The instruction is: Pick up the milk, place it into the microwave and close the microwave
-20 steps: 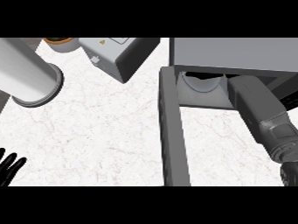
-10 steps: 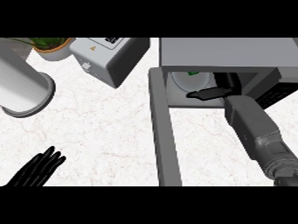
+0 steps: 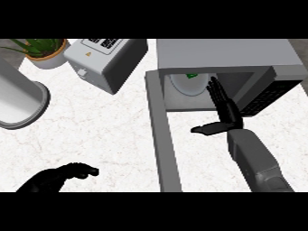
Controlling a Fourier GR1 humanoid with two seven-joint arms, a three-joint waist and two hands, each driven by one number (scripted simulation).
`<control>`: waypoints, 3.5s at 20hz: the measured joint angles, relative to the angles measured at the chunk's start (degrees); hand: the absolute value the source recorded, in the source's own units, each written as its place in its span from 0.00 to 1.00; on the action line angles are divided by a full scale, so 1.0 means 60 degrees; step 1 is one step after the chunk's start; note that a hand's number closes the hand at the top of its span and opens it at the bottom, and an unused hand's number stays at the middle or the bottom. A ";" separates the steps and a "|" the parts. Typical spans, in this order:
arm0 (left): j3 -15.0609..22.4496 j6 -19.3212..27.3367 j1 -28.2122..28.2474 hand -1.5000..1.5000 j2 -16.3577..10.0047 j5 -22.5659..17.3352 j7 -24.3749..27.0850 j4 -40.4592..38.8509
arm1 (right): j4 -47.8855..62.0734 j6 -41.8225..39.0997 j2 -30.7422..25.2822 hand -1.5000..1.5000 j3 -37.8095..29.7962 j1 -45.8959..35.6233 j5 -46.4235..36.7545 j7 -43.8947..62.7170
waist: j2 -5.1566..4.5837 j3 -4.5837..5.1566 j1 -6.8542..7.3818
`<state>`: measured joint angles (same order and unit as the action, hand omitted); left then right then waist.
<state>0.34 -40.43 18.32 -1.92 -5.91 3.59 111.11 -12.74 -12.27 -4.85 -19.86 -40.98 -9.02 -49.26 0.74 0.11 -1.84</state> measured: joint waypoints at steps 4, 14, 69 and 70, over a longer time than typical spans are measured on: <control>0.0256 0.0349 -0.0666 1.00 0.0159 0.0644 -0.0010 -0.0527 | -0.0610 -0.0149 -0.0148 0.00 0.0290 0.1125 -0.0090 -0.0133 | 0.0037 0.0010 -0.0172; 0.1265 0.1153 -0.2126 1.00 0.0270 0.2490 0.0497 -0.2280 | -0.3167 -0.0779 -0.1017 0.00 0.0515 0.4215 0.0382 -0.0093 | 0.0034 0.0024 -0.0355; 0.8507 1.2962 -1.1194 1.00 0.0323 -0.3691 0.1389 -0.9537 | -1.6714 -0.3595 -0.3266 0.00 0.2226 0.9634 0.7615 0.6386 | -0.0568 0.0025 -0.1748; 0.8435 1.2948 -1.1311 1.00 0.0323 -0.3846 0.1468 -0.9660 | -1.6756 -0.3553 -0.3304 0.00 0.2234 0.9587 0.7666 0.6470 | -0.0597 0.0026 -0.1766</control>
<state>50.95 37.25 -49.55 0.02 -28.98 12.40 53.15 -113.27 -33.59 -24.68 -6.45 16.54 36.98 -10.44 -2.84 0.27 -12.44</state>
